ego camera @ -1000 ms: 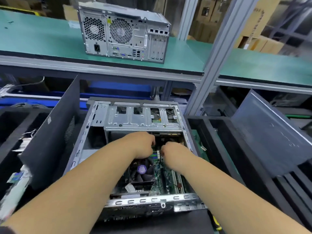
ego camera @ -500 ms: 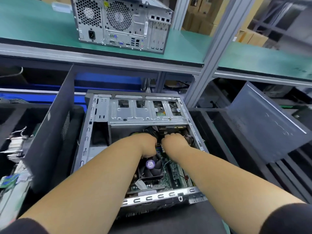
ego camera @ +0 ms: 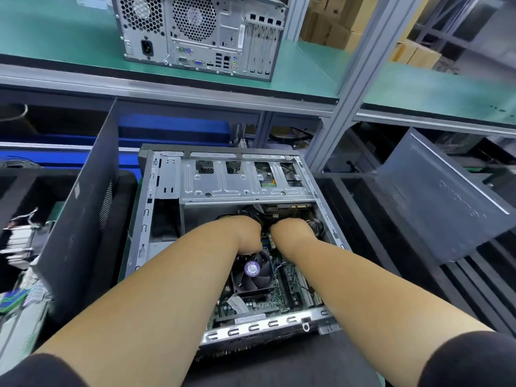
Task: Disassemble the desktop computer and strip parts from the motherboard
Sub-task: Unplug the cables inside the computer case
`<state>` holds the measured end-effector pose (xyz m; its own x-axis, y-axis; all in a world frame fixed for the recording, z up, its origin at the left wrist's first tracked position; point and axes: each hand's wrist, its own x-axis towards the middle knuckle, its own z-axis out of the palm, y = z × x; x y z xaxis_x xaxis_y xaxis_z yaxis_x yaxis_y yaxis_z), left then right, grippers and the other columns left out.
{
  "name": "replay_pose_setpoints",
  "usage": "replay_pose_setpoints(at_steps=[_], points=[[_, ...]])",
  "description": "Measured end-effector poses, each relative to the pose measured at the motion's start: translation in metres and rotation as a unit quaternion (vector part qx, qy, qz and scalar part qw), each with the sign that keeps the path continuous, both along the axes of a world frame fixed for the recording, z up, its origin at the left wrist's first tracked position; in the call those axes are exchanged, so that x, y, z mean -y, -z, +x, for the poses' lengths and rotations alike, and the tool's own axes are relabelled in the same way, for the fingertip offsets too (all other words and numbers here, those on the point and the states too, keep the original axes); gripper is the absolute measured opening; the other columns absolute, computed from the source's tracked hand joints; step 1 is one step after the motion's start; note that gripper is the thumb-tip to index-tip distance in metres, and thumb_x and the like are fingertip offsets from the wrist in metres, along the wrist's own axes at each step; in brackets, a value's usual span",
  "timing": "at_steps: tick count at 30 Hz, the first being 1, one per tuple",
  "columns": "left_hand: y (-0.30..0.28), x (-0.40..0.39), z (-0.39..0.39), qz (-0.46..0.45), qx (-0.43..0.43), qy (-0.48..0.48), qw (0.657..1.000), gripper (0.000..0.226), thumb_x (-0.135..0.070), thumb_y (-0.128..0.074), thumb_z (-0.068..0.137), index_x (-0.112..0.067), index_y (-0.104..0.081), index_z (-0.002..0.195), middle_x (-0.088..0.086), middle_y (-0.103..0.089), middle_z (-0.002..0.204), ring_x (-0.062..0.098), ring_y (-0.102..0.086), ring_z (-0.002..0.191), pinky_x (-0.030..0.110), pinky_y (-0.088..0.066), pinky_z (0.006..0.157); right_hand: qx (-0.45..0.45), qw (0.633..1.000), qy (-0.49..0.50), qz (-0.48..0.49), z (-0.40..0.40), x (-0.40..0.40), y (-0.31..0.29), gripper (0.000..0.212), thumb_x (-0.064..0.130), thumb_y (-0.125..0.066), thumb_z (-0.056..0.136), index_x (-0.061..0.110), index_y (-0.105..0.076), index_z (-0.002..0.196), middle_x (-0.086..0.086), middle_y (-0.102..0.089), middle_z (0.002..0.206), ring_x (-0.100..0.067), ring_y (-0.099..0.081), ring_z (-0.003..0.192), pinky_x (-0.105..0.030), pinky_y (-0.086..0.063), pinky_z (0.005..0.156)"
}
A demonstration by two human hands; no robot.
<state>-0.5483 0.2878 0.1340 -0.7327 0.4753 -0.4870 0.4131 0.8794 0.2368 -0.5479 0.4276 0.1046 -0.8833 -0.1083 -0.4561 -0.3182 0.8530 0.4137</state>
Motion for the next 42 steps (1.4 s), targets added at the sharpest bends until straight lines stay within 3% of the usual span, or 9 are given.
replay_pose_setpoints(at_steps=[10, 17, 22, 24, 30, 35, 39, 42], points=[[-0.004, 0.001, 0.001, 0.0, 0.007, 0.003, 1.0, 0.037, -0.035, -0.054, 0.097, -0.012, -0.062, 0.124, 0.007, -0.063, 0.123, 0.025, -0.058, 0.111, 0.035, -0.047, 0.094, -0.019, 1.0, -0.024, 0.005, -0.004, -0.004, 0.008, 0.035, -0.004, -0.06, 0.082, 0.012, -0.067, 0.112, -0.005, -0.068, 0.106, -0.029, -0.065, 0.096, -0.038, -0.056, 0.078], [-0.007, 0.0, 0.003, -0.001, 0.014, 0.0, 1.0, 0.038, -0.035, -0.054, 0.097, -0.011, -0.061, 0.126, 0.007, -0.062, 0.125, 0.025, -0.057, 0.113, 0.033, -0.045, 0.093, -0.041, 0.998, -0.055, 0.007, 0.0, -0.005, 0.007, 0.038, -0.002, -0.058, 0.084, 0.014, -0.064, 0.118, -0.005, -0.067, 0.108, -0.029, -0.064, 0.098, -0.037, -0.05, 0.079], [-0.009, 0.0, 0.003, -0.008, 0.014, -0.006, 1.0, 0.041, -0.036, -0.054, 0.097, -0.009, -0.058, 0.127, 0.01, -0.061, 0.122, 0.027, -0.056, 0.111, 0.03, -0.04, 0.079, -0.106, 0.989, -0.083, -0.06, 0.007, 0.004, 0.007, 0.036, 0.003, -0.06, 0.084, 0.01, -0.056, 0.119, -0.01, -0.063, 0.119, -0.032, -0.061, 0.107, -0.035, -0.041, 0.075], [-0.009, 0.0, 0.002, -0.008, 0.02, -0.01, 1.0, 0.042, -0.037, -0.054, 0.096, -0.009, -0.058, 0.128, 0.009, -0.061, 0.124, 0.027, -0.056, 0.111, 0.031, -0.04, 0.081, -0.109, 0.99, -0.055, -0.069, 0.008, 0.001, 0.004, 0.037, 0.001, -0.06, 0.083, 0.008, -0.054, 0.119, -0.012, -0.062, 0.118, -0.033, -0.061, 0.106, -0.037, -0.045, 0.077], [-0.01, 0.001, 0.001, 0.013, 0.029, -0.033, 0.999, 0.039, -0.036, -0.053, 0.096, -0.01, -0.059, 0.124, 0.01, -0.061, 0.121, 0.026, -0.057, 0.107, 0.032, -0.043, 0.084, -0.092, 0.98, -0.067, -0.162, 0.013, 0.0, -0.004, 0.029, 0.01, -0.053, 0.09, 0.012, -0.052, 0.119, -0.009, -0.062, 0.11, -0.033, -0.062, 0.099, -0.035, -0.038, 0.065], [-0.017, 0.004, 0.001, 0.032, 0.008, -0.044, 0.998, 0.033, -0.016, -0.05, 0.094, -0.009, -0.057, 0.125, 0.013, -0.061, 0.12, 0.027, -0.058, 0.101, 0.03, -0.041, 0.074, -0.058, 0.933, 0.006, -0.354, 0.018, -0.008, -0.027, 0.009, 0.024, -0.061, 0.092, 0.019, -0.058, 0.1, -0.004, -0.067, 0.093, -0.026, -0.06, 0.088, -0.036, -0.05, 0.075], [-0.023, 0.011, -0.002, 0.076, 0.027, -0.067, 0.994, 0.037, -0.012, -0.051, 0.09, -0.018, -0.059, 0.126, 0.004, -0.062, 0.123, 0.024, -0.059, 0.104, 0.029, -0.045, 0.078, -0.06, 0.86, 0.084, -0.499, 0.029, -0.015, -0.056, 0.006, 0.02, -0.06, 0.095, 0.026, -0.06, 0.095, 0.008, -0.071, 0.079, -0.013, -0.06, 0.07, -0.031, -0.049, 0.068], [-0.024, 0.015, -0.004, 0.154, 0.064, -0.087, 0.982, 0.041, -0.016, -0.062, 0.081, -0.032, -0.062, 0.119, -0.008, -0.062, 0.114, 0.016, -0.058, 0.101, 0.025, -0.045, 0.081, -0.07, 0.797, 0.102, -0.591, 0.035, -0.015, -0.08, 0.012, 0.017, -0.057, 0.097, 0.028, -0.059, 0.093, 0.013, -0.073, 0.084, -0.01, -0.062, 0.077, -0.02, -0.047, 0.07]])
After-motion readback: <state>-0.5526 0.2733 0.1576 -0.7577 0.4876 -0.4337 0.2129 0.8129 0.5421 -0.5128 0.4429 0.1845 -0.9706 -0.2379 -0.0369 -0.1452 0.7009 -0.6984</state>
